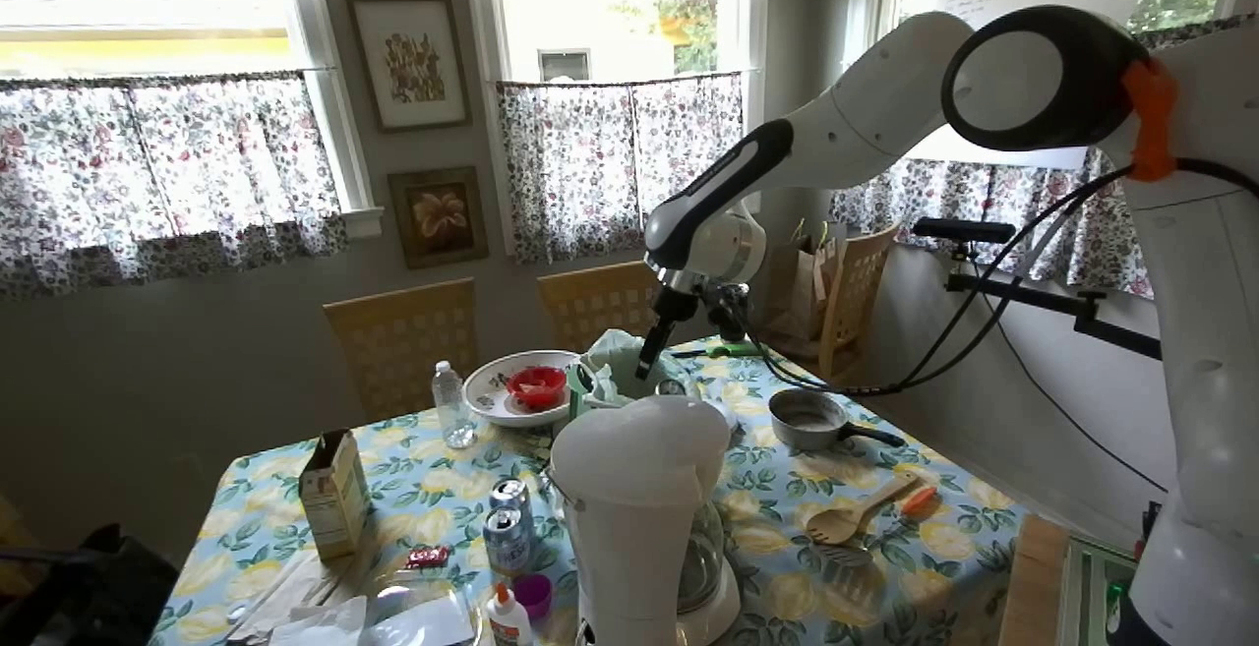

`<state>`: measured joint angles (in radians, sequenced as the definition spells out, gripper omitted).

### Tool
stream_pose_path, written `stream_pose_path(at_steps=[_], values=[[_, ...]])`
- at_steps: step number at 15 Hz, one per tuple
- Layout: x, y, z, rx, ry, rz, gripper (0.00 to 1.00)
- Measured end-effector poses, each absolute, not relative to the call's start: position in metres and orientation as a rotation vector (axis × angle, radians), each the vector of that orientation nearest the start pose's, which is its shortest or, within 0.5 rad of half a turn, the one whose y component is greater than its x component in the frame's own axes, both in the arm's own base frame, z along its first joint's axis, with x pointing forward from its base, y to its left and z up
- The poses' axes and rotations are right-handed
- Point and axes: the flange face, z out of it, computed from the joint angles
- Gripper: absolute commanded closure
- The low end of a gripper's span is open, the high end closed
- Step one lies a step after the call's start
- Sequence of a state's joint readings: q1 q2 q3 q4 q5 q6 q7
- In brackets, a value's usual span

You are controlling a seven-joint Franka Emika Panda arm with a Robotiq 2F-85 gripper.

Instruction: Put both cans into the bin

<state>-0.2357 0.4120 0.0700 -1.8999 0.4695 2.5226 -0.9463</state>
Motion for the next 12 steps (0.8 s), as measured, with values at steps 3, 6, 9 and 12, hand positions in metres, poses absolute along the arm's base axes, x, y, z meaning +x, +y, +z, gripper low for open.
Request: stream_pose_path(at_steps=[3,6,9,12], values=[[0.633,-0.113,0.32,-2.86,-0.562,-0.528,0.0],[0.62,-0.115,0.339,-2.882,-0.448,-0.494,0.0],[0.601,-0.116,0.358,-2.934,-0.318,-0.443,0.0],[0.582,-0.113,0.375,-2.988,-0.189,-0.419,0.0]])
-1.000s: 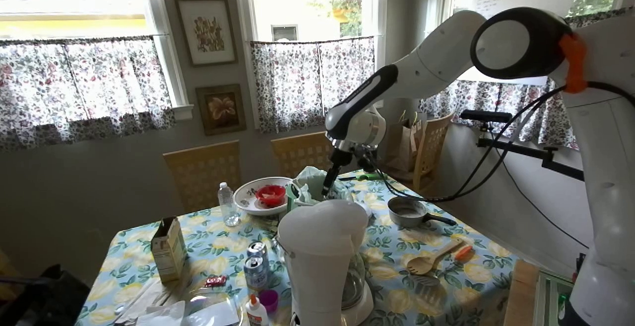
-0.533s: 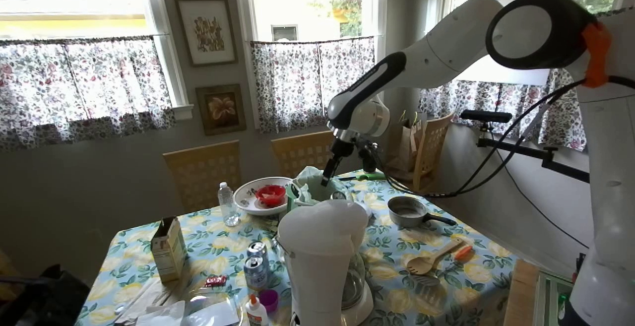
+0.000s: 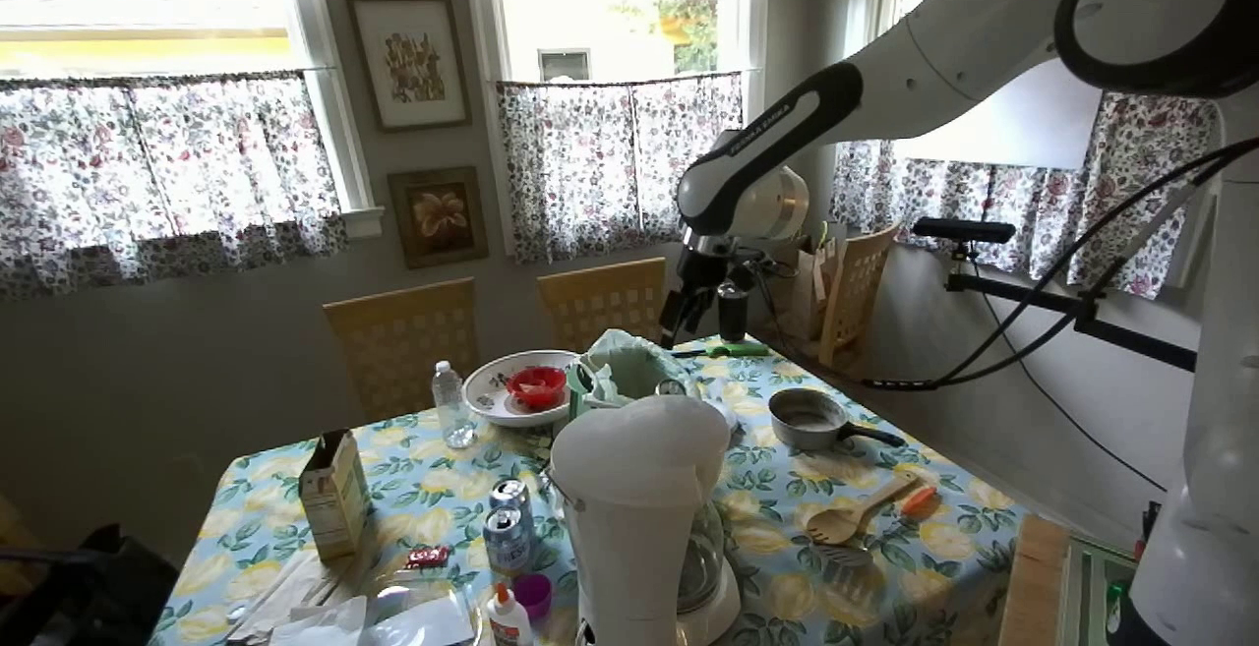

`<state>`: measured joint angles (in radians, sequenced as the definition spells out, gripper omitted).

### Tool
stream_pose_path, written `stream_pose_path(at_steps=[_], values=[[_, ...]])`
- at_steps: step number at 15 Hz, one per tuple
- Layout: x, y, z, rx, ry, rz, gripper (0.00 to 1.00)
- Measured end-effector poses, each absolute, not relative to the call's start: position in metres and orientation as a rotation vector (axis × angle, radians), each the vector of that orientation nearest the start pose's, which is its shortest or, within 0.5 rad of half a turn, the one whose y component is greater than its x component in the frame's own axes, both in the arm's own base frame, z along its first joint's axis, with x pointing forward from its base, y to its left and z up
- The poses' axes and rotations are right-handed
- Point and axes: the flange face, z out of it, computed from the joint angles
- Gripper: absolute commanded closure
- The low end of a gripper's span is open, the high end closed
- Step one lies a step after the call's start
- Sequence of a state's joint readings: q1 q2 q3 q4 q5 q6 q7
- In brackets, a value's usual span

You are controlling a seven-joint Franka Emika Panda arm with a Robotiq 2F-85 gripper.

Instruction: Put both cans into the bin

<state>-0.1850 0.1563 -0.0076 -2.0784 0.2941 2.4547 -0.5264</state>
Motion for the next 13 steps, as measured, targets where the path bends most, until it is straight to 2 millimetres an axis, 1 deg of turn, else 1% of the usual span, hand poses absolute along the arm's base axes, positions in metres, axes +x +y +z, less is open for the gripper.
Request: stream_pose_path(at_steps=[5,9,13], values=[[0.553,-0.101,0.393,-3.025,-0.003,-0.398,0.0],[0.534,-0.093,0.402,-3.043,0.034,-0.401,0.0],[0.532,-0.094,0.402,-3.044,0.036,-0.4,0.0]])
